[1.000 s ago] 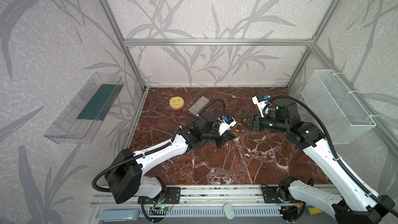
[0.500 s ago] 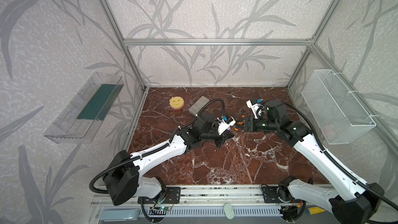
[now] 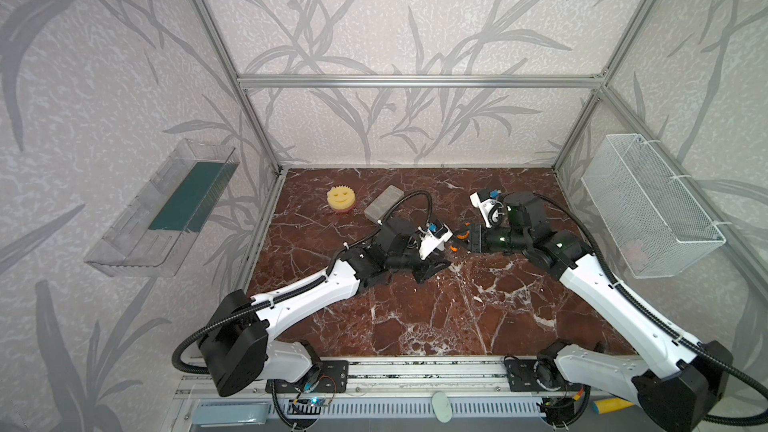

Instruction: Unload the batteries from the remote control

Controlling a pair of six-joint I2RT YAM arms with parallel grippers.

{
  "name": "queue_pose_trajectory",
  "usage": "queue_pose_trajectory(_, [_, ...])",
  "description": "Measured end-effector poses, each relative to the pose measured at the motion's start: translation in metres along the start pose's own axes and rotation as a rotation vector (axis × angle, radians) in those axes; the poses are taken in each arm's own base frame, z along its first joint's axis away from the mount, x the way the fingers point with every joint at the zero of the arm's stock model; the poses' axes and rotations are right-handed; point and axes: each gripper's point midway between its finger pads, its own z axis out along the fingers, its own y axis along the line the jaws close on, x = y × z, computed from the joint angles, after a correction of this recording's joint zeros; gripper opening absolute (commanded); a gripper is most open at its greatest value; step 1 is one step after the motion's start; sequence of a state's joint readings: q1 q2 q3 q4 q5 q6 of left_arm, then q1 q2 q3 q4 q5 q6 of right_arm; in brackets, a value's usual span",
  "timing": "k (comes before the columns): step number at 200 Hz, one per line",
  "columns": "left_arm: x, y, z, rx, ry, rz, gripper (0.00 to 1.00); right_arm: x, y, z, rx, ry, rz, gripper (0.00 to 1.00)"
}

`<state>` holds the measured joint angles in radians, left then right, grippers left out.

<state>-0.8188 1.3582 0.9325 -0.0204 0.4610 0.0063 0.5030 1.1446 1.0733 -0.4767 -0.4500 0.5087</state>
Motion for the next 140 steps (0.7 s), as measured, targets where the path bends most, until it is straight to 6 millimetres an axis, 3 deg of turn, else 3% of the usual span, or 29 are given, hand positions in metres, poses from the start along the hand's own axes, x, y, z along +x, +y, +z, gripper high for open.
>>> queue_pose_trajectory(31, [-0.002,0.025,-0.009,-0.129,-0.031,-0.154,0.56,0.0,-0.021,-0.001,0.114,-0.067,-0.08,0.0])
queue_pose_trajectory(54, [0.012,0.056,-0.015,-0.222,-0.039,-0.382,0.52,0.003,-0.036,0.012,0.191,-0.104,-0.161,0.0])
queue_pose_trajectory(77, [0.049,0.08,-0.012,-0.303,0.0,-0.604,0.48,0.01,-0.051,0.038,0.249,-0.111,-0.237,0.0])
queue_pose_trajectory(116, [0.137,0.089,0.006,-0.391,0.156,-0.887,0.44,0.017,-0.087,0.079,0.364,-0.1,-0.298,0.0])
queue_pose_trajectory(140, [0.16,0.096,0.015,-0.417,0.187,-0.967,0.43,0.012,-0.097,0.091,0.394,-0.114,-0.326,0.0])
